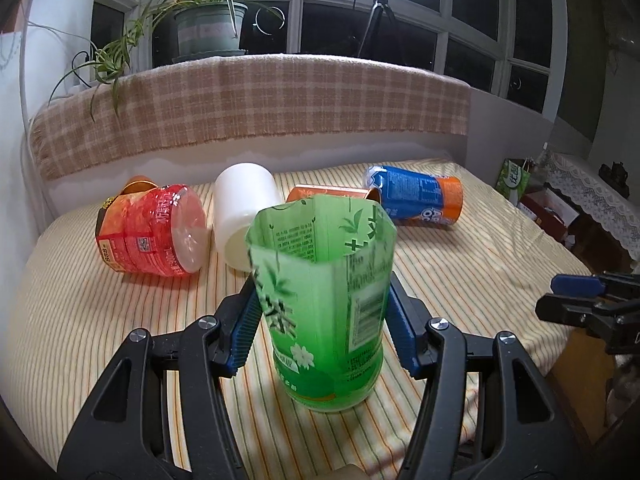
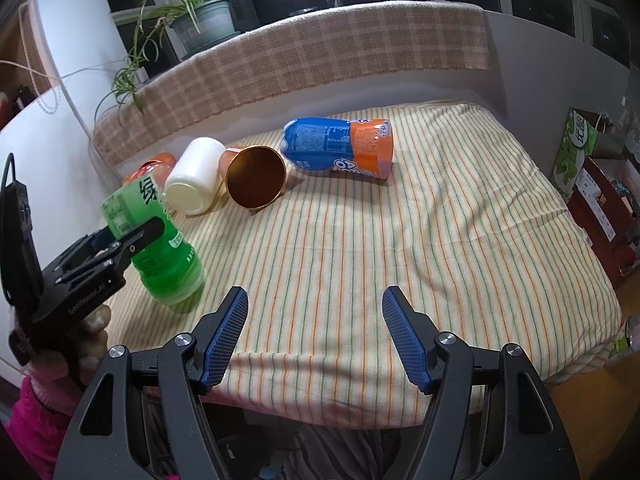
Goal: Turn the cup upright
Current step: 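Rotate the held green bottle upright with the left tool, then lower the green bottle onto the bedspread and open the left tool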
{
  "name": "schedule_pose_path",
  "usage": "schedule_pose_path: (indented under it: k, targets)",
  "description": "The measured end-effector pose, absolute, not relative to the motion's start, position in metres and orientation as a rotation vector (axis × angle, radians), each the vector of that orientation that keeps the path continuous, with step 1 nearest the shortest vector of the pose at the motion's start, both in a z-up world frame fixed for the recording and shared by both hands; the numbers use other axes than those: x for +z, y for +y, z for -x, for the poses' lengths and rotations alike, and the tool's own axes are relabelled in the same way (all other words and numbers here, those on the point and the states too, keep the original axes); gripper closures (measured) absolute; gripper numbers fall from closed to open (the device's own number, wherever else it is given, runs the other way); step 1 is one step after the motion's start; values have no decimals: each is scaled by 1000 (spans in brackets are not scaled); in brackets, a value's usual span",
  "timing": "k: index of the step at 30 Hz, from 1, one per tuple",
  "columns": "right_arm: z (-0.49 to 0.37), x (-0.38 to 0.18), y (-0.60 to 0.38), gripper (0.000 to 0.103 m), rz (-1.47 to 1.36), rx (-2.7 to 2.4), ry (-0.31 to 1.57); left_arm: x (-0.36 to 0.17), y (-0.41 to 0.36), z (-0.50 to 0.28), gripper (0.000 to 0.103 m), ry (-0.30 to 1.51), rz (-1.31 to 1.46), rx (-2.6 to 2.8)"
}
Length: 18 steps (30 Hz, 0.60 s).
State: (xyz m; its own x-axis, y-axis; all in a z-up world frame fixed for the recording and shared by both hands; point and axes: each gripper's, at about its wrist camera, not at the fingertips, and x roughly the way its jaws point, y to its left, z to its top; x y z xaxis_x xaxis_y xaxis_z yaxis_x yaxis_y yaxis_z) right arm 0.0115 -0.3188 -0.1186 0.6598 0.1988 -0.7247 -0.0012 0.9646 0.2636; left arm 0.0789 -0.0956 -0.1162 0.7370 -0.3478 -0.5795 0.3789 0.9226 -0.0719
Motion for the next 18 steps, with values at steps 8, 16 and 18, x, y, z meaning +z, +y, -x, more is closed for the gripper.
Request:
schedule_pose_path:
  k: [8,16,18]
  targets:
    - [-6,-114,-317,34,-249,119,828,-114,-92,-69,17,631,-60,-415]
    - [-4,-109,-312,34,-236,129,809,-109,-85,-56,12,629,-76,-418]
    - [-2,-107,-310,34,-223,131,797,-105,-82,-52,12,623,-71,-417]
